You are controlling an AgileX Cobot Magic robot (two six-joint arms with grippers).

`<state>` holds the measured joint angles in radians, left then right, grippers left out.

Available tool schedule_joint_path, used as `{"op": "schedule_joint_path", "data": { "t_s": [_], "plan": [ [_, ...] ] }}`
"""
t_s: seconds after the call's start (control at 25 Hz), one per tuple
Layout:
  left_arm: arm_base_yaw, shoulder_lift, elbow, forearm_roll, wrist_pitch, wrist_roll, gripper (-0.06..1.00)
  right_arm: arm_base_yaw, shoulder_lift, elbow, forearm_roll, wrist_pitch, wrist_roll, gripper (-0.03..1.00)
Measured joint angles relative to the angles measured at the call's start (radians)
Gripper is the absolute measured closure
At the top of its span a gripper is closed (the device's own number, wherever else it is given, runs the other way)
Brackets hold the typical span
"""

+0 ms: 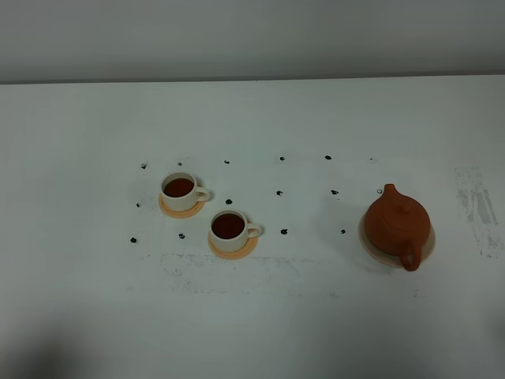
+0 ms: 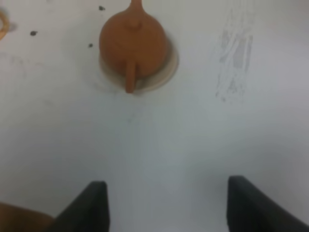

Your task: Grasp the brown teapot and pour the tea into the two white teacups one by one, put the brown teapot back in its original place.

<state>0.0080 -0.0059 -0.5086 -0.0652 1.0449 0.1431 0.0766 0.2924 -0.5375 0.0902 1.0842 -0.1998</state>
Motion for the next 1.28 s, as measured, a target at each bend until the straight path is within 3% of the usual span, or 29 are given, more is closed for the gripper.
{"op": "schedule_joint_path", "data": {
  "t_s": [1.28],
  "plan": [
    [0.0, 0.0, 0.0, 0.0, 0.0, 0.0, 0.58, -0.038, -0.232, 0.044, -0.013, -0.003, 0.0, 0.46]
  ]
}}
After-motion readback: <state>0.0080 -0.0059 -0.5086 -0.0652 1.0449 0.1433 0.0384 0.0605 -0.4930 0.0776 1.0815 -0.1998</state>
